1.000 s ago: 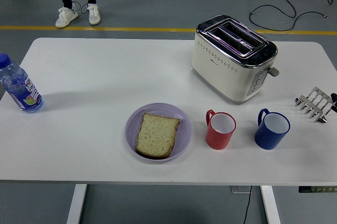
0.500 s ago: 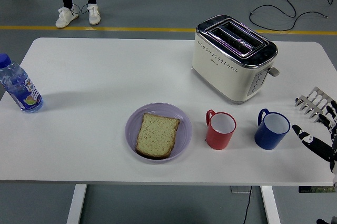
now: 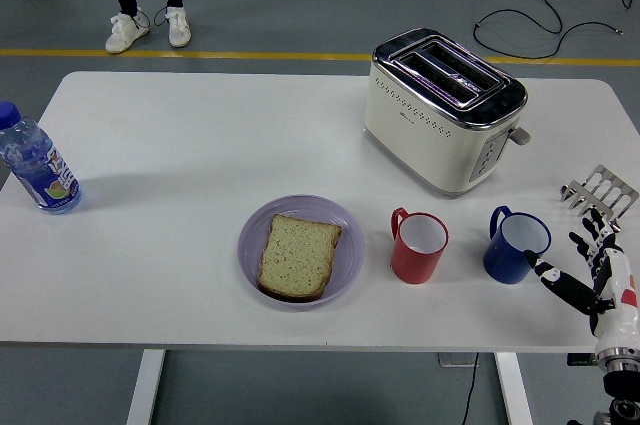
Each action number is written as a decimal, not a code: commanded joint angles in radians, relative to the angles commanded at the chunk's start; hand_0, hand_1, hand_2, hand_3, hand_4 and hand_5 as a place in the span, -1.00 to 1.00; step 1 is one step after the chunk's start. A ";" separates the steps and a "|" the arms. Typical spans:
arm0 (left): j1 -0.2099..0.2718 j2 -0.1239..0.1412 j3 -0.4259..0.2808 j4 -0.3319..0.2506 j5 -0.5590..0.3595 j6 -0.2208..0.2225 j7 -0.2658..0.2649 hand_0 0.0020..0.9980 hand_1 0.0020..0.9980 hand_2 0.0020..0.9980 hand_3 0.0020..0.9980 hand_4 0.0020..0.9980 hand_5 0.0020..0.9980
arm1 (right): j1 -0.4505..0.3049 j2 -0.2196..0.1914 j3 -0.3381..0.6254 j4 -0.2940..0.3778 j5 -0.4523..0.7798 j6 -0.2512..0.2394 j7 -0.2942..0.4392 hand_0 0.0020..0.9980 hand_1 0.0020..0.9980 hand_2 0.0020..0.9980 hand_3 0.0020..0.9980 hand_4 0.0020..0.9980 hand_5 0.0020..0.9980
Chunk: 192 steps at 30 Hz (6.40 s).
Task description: Pick up the cup,pour liquid into bread,place the cup on the desk
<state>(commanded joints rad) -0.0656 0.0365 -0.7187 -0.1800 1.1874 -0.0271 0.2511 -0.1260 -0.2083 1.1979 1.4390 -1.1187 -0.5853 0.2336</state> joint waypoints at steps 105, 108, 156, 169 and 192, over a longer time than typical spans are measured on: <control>-0.017 -0.009 0.004 0.000 0.001 0.002 0.002 0.31 0.38 0.42 0.21 -0.32 0.86 | 0.264 0.077 -0.196 -0.365 0.369 -0.054 0.234 -0.03 0.01 0.12 0.14 0.56 -0.89; -0.016 -0.009 0.002 0.000 0.005 0.002 0.003 0.31 0.38 0.42 0.21 -0.32 0.86 | 0.260 0.073 -0.187 -0.351 0.370 -0.060 0.242 -0.03 0.01 0.12 0.14 0.56 -0.89; -0.033 0.000 -0.017 0.000 0.017 0.005 0.008 0.31 0.39 0.42 0.21 -0.32 0.85 | 0.275 -0.061 -0.168 0.184 0.002 -0.060 -0.236 -0.38 -0.36 0.00 0.05 0.51 -0.98; -0.020 -0.003 -0.001 0.000 -0.013 0.014 0.002 0.31 0.39 0.42 0.21 -0.32 0.85 | 0.472 -0.127 -0.310 0.203 -0.109 -0.060 -0.437 -0.38 -0.35 0.01 0.05 0.50 -1.00; -0.004 -0.003 0.012 0.000 -0.027 0.012 0.004 0.31 0.39 0.42 0.21 -0.32 0.85 | 1.001 -0.085 -0.824 -0.012 -0.639 0.111 -0.666 -0.38 -0.35 0.00 0.06 0.44 -1.00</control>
<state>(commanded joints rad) -0.0699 0.0330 -0.7068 -0.1800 1.1605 -0.0155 0.2547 0.8749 -0.2929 0.3736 1.4272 -1.7577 -0.4742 -0.4320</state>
